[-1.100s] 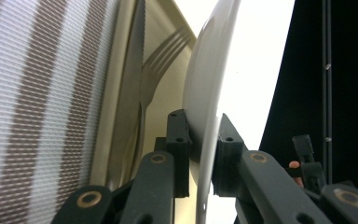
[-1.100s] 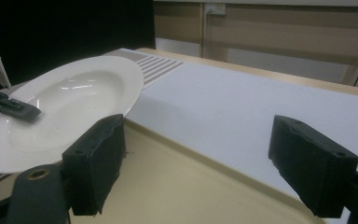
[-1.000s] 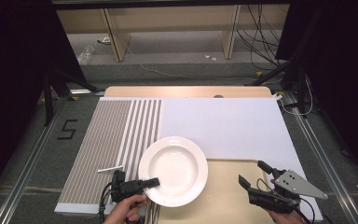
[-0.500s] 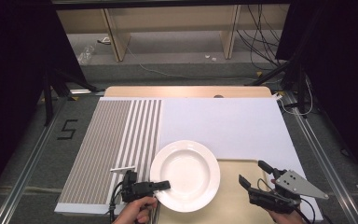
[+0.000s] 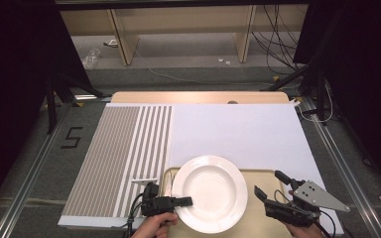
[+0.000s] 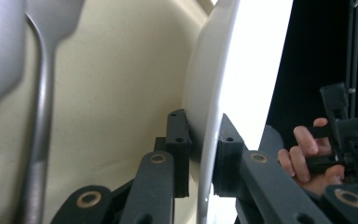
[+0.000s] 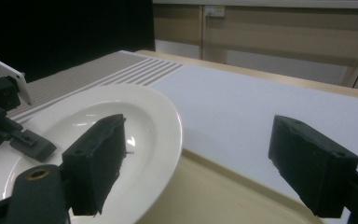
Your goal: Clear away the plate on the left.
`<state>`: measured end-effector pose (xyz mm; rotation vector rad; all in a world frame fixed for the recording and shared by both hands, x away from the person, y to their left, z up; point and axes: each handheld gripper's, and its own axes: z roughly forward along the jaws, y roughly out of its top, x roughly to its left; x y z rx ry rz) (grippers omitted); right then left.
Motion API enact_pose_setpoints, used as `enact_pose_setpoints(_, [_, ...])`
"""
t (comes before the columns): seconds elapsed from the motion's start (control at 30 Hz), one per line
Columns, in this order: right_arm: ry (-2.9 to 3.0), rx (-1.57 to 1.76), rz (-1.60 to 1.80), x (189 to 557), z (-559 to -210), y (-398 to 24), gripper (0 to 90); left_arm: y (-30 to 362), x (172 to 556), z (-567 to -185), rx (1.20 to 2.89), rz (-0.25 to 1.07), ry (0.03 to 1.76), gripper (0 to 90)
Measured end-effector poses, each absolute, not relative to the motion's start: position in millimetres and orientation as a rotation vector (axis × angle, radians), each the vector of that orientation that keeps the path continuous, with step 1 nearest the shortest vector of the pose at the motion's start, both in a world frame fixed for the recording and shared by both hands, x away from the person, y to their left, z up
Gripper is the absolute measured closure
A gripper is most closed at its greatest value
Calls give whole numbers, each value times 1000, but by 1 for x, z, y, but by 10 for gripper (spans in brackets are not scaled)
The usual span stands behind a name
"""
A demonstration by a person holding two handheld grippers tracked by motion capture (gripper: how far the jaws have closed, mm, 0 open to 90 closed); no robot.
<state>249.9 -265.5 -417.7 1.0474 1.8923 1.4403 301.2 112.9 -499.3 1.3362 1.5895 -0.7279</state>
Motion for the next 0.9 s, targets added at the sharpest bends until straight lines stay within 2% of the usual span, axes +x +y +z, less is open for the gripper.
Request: enact_pose_setpoints(0.9, [1896,1047,1441,250,-418,-265,198,88,298,-510,1429,-816,1566,793])
